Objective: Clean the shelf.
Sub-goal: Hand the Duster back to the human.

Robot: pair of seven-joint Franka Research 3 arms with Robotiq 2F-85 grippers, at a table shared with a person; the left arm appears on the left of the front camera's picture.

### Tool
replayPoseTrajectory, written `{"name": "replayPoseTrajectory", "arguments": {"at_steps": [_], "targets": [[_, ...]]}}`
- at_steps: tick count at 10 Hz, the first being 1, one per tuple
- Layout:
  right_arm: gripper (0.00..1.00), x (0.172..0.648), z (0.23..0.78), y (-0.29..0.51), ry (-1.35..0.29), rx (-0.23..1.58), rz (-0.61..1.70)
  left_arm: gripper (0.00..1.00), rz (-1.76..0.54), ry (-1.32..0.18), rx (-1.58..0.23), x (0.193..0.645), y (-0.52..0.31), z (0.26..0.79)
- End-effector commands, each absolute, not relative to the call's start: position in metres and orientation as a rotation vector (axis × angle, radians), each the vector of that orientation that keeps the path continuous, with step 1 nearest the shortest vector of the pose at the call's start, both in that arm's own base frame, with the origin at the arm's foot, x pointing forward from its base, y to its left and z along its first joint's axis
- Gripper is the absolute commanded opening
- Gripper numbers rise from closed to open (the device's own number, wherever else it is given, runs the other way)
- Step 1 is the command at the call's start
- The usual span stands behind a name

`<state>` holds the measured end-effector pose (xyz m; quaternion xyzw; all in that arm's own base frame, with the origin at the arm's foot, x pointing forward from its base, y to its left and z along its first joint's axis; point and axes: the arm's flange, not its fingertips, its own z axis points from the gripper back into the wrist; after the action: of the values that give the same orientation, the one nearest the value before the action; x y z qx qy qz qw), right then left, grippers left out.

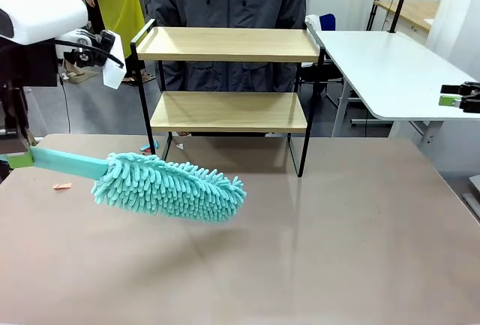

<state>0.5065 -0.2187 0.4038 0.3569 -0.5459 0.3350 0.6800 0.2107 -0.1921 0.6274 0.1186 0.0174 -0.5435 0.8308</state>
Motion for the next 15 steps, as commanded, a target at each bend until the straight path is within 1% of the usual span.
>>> {"name": "replayPoseTrajectory", "arguments": {"at_steps": [1, 3, 4, 5, 6, 9, 11, 12, 13, 14, 15], "targets": [[1.00, 0.490, 0.446, -0.204, -1.236, 0.890, 0.779, 0.13, -1.202, -0.006, 0.204, 0.210, -0.177, 0.637], [1.00, 0.464, 0.482, -0.169, -1.221, 1.024, 0.817, 0.13, -1.277, -0.078, 0.059, 0.225, -0.181, 0.621], [1.00, 0.450, 0.486, -0.146, -1.177, 1.095, 0.840, 0.13, -1.280, -0.115, -0.003, 0.232, -0.182, 0.607], [1.00, 0.439, 0.486, -0.123, -1.150, 1.141, 0.857, 0.13, -1.284, -0.163, -0.073, 0.241, -0.183, 0.597], [1.00, 0.435, 0.484, -0.103, -1.144, 1.167, 0.861, 0.13, -1.280, -0.212, -0.093, 0.246, -0.186, 0.591], [1.00, 0.425, 0.461, -0.045, -1.055, 1.249, 0.901, 0.13, -1.384, -0.366, -0.169, 0.253, -0.201, 0.570], [1.00, 0.429, 0.439, -0.029, -1.039, 1.238, 0.932, 0.13, -1.392, -0.390, -0.211, 0.259, -0.205, 0.560], [1.00, 0.431, 0.436, -0.037, -1.044, 1.265, 0.934, 0.13, -1.402, -0.361, -0.208, 0.260, -0.205, 0.558], [1.00, 0.425, 0.442, -0.028, -1.028, 1.269, 0.921, 0.13, -1.403, -0.323, -0.184, 0.258, -0.197, 0.558], [1.00, 0.425, 0.442, -0.028, -1.028, 1.269, 0.921, 0.13, -1.375, -0.361, -0.164, 0.257, -0.211, 0.562], [1.00, 0.425, 0.442, -0.028, -1.028, 1.269, 0.921, 0.13, -1.375, -0.361, -0.164, 0.257, -0.211, 0.562]]}}
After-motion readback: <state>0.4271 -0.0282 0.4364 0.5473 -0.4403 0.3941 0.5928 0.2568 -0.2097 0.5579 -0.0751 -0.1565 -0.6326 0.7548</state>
